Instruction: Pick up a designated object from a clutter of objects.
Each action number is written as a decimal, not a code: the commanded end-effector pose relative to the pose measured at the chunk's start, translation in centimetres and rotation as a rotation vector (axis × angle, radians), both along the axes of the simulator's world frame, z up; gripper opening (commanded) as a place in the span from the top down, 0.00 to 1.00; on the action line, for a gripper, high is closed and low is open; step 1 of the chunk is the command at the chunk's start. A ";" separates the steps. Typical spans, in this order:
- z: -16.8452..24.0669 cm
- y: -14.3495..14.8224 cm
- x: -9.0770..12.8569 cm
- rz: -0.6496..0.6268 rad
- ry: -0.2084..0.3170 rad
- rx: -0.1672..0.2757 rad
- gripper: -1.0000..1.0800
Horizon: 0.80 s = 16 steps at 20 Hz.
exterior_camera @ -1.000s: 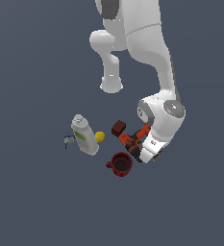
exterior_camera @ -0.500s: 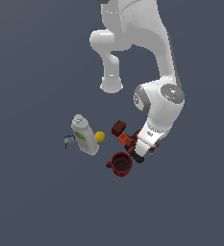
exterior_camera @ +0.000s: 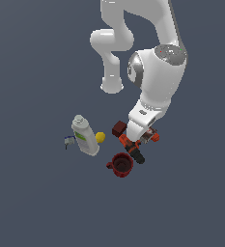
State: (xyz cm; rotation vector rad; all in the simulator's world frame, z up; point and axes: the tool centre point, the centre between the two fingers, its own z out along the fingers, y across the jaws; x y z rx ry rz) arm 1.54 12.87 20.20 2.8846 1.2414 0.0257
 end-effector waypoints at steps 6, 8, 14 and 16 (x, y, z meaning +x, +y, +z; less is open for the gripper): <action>8.0 -3.4 -0.5 0.000 0.008 0.000 1.00; 9.9 -4.2 -0.6 -0.001 0.009 0.000 1.00; 14.3 -6.2 -0.6 -0.002 0.013 -0.002 1.00; 15.4 -6.6 -0.6 -0.003 0.014 -0.003 1.00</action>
